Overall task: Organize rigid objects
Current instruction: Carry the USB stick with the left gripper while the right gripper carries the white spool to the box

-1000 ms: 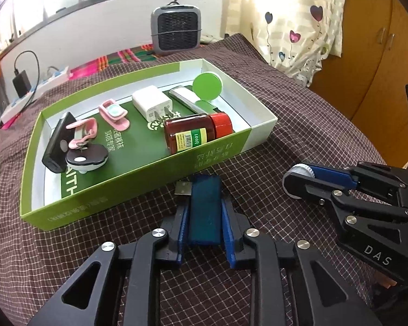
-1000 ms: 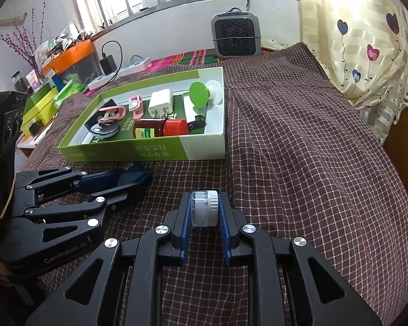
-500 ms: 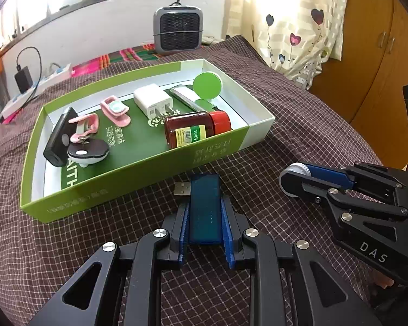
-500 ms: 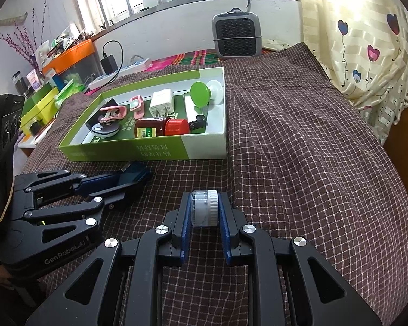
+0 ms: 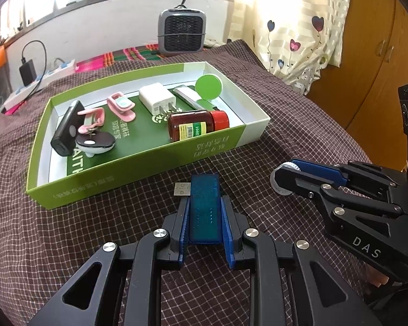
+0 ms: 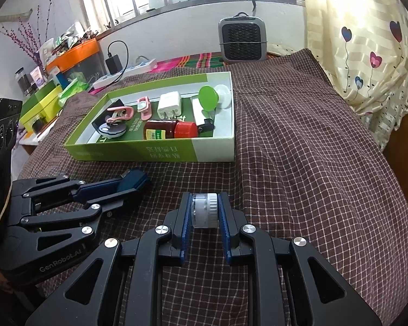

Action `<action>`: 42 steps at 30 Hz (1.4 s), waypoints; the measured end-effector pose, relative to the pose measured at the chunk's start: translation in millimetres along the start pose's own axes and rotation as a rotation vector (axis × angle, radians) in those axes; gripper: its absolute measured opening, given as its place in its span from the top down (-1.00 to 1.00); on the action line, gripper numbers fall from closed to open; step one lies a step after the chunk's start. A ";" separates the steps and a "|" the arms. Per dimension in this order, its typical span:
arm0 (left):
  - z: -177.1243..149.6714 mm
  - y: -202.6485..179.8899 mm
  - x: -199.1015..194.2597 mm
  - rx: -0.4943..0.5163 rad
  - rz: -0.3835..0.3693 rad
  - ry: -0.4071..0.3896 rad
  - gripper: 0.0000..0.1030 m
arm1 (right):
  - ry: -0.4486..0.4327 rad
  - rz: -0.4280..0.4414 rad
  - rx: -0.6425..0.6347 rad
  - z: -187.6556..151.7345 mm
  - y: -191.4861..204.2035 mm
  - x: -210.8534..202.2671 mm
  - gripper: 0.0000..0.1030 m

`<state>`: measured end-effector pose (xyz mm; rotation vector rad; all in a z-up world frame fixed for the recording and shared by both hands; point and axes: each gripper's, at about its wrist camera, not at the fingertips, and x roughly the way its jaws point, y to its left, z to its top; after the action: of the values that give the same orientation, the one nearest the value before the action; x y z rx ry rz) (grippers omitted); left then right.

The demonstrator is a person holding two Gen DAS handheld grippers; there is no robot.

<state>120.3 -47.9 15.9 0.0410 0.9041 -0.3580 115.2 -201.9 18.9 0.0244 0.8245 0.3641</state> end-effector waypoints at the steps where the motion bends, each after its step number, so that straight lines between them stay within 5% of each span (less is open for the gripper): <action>1: -0.3 0.4 -0.8 -0.001 -0.002 -0.001 0.60 | -0.001 -0.002 -0.001 0.2 -0.1 -0.3 0.61; 42: 25.3 37.8 -59.3 -0.066 0.053 -0.139 0.60 | -0.121 0.043 -0.062 44.0 26.9 -25.4 0.61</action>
<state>118.3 0.0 73.3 -0.0205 0.7755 -0.2776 122.9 -179.7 71.4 0.0067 0.6935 0.4246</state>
